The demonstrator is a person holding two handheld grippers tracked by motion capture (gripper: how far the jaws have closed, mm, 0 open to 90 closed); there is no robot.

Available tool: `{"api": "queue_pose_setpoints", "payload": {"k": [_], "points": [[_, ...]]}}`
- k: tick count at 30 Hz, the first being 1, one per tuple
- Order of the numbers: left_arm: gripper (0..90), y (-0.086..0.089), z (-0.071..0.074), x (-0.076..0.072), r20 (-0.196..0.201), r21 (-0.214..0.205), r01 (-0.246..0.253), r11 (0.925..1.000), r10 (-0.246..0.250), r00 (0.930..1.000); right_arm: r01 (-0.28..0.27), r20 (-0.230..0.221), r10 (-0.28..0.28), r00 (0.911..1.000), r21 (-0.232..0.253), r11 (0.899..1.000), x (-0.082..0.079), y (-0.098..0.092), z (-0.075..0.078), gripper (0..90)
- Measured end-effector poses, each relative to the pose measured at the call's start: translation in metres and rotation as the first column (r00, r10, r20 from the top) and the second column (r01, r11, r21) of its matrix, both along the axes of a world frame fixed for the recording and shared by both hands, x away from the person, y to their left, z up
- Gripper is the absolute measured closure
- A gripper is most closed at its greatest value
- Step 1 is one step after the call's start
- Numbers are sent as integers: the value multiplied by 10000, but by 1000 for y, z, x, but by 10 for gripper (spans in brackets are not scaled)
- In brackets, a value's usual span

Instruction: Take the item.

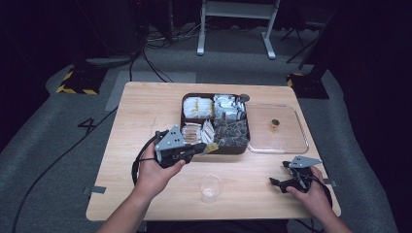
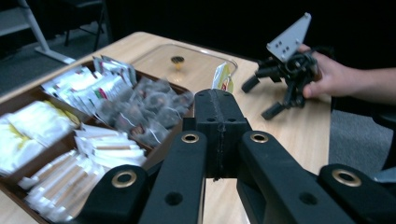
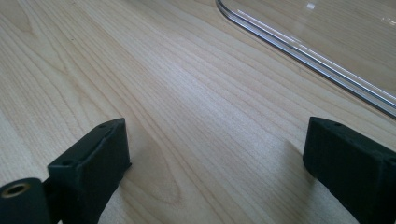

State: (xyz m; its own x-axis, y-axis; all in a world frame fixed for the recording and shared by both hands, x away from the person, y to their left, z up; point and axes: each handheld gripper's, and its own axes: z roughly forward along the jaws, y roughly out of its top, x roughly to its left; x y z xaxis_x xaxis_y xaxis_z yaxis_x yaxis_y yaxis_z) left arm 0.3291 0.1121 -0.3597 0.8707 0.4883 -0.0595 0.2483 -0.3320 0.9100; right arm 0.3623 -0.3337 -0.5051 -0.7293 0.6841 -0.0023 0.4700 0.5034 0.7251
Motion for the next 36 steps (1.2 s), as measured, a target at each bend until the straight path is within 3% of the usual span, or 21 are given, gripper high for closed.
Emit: {"api": "queue_pose_setpoints", "payload": {"k": [12, 24, 31, 36], "points": [[900, -16, -24, -17, -262, 306, 413, 9987, -405, 9988, -25, 0, 25, 10000, -4, 10000, 0, 0, 0, 72], [900, -36, -52, -27, -726, 553, 1070, 9927, -1029, 9920, -45, 4, 45, 10000, -5, 10000, 0, 0, 0, 72], [900, -39, -57, -29, -806, 591, 1251, 9904, -1202, 9895, -42, 6, 42, 10000, -15, 10000, 0, 0, 0, 72], [900, -34, -60, -32, -870, 507, 1123, 9924, -1076, 9904, -40, 4, 40, 10000, -16, 10000, 0, 0, 0, 72]]}}
